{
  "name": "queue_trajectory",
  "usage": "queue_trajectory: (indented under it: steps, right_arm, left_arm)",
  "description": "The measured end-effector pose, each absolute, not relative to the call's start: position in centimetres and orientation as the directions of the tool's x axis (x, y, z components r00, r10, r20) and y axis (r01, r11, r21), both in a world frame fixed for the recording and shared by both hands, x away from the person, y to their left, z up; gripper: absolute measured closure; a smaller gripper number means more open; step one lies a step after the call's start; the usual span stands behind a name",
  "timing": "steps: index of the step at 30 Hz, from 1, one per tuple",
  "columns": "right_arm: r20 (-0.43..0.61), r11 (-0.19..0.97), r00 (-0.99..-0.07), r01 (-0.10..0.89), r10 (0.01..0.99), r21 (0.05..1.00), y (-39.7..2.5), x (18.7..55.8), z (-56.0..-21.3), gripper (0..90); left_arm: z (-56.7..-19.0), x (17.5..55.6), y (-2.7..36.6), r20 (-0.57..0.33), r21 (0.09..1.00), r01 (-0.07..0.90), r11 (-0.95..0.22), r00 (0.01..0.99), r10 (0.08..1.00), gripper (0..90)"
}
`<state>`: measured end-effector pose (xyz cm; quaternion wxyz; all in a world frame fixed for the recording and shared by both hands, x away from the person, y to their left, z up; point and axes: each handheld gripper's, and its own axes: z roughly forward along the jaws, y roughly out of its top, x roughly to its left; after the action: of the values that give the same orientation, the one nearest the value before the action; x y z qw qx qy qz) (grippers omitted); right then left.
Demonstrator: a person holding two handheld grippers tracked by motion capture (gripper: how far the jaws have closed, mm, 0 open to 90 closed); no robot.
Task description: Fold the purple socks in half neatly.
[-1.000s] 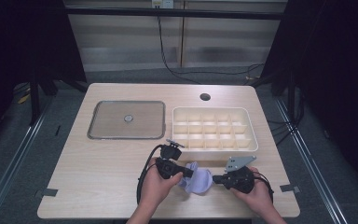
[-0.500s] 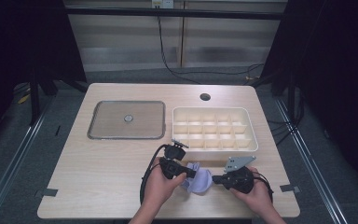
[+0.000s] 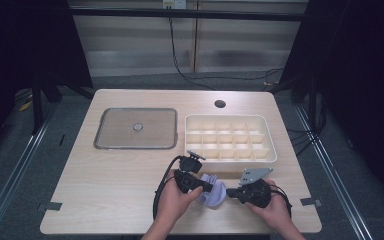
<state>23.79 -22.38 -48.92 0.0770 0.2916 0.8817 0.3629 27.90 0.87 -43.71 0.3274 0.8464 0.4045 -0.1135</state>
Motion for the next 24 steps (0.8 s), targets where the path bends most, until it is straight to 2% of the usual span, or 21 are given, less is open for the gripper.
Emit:
queue_trajectory:
  steps: [24]
  right_arm:
    - [0.067,0.580,-0.826,0.448,0.560,0.680,-22.20,23.79,-49.12,89.6]
  left_arm:
    - [-44.37,27.87,-0.16,-0.438,0.458,0.743,-0.488,0.666,0.603,77.8]
